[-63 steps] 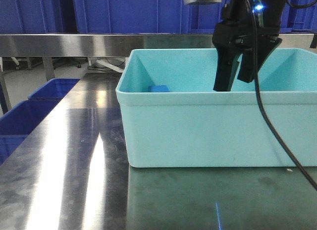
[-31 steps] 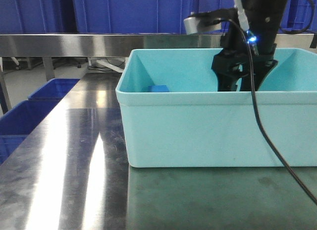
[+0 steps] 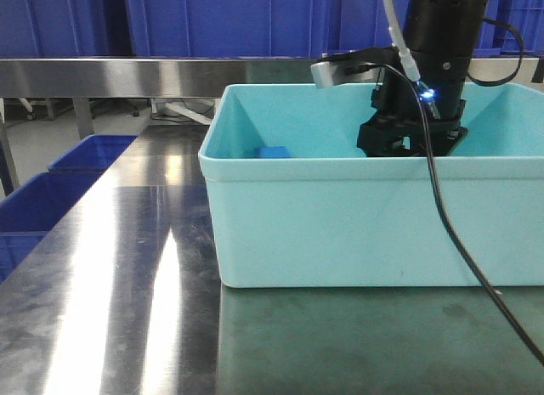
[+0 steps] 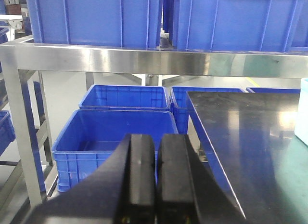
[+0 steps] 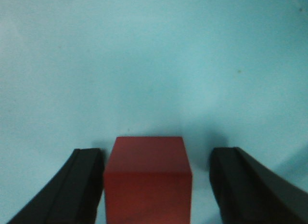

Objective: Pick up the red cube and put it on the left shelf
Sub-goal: 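Lower the right gripper and close it on the red cube, then lift the red cube out of the teal bin with the right gripper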

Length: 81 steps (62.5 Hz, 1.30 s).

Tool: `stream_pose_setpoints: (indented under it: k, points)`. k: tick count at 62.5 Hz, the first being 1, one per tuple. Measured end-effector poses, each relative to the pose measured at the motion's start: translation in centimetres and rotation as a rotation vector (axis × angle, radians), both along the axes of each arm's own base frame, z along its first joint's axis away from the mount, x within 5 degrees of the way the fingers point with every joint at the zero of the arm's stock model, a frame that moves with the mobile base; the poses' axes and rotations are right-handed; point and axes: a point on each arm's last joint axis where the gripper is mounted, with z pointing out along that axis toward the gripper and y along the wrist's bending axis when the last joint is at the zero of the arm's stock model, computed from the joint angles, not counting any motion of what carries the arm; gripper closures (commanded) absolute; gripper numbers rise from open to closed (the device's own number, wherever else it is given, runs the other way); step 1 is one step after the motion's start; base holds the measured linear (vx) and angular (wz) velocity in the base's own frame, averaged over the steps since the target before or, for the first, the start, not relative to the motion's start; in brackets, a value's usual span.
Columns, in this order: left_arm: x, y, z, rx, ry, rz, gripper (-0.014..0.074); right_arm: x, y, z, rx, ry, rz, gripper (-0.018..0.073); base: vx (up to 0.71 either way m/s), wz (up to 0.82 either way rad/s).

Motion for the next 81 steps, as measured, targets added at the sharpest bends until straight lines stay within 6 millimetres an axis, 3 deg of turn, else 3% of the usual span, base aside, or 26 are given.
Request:
stream_pose_setpoints:
  k: [12, 23, 30, 44, 52, 61, 72, 81]
  points:
    - [0.0, 0.0, 0.0, 0.0, 0.0, 0.0, 0.0495, -0.1, 0.0, 0.0, -0.006, 0.012, 0.002, 0.0341, 0.0, 0.0]
    - [0.0, 0.0, 0.0, 0.0, 0.0, 0.0, 0.0495, -0.3, -0.1, 1.3, 0.01, -0.031, -0.007, 0.04, 0.0, 0.0]
    - [0.0, 0.0, 0.0, 0.0, 0.0, 0.0, 0.0495, -0.7, -0.3, 3.9, 0.046, -0.116, -0.035, 0.04, 0.0, 0.0]
    - [0.0, 0.0, 0.0, 0.0, 0.0, 0.0, 0.0495, -3.2, -1.4, 11.0, 0.141, -0.312, -0.104, 0.04, 0.0, 0.0]
    - [0.0, 0.0, 0.0, 0.0, 0.0, 0.0, 0.0495, -5.8, -3.2, 14.4, 0.21, -0.431, -0.183, 0.0408, 0.0, 0.0]
    - [0.0, 0.0, 0.0, 0.0, 0.0, 0.0, 0.0495, -9.8, -6.4, 15.4, 0.252, -0.528, -0.283, 0.0408, 0.0, 0.0]
    - [0.0, 0.0, 0.0, 0.0, 0.0, 0.0, 0.0495, -16.3, -9.9, 14.1, 0.267, -0.626, -0.377, 0.0408, 0.0, 0.0]
    - [0.0, 0.0, 0.0, 0.0, 0.0, 0.0, 0.0495, -22.1, -11.5, 12.9, 0.302, -0.759, -0.408, 0.0408, 0.0, 0.0]
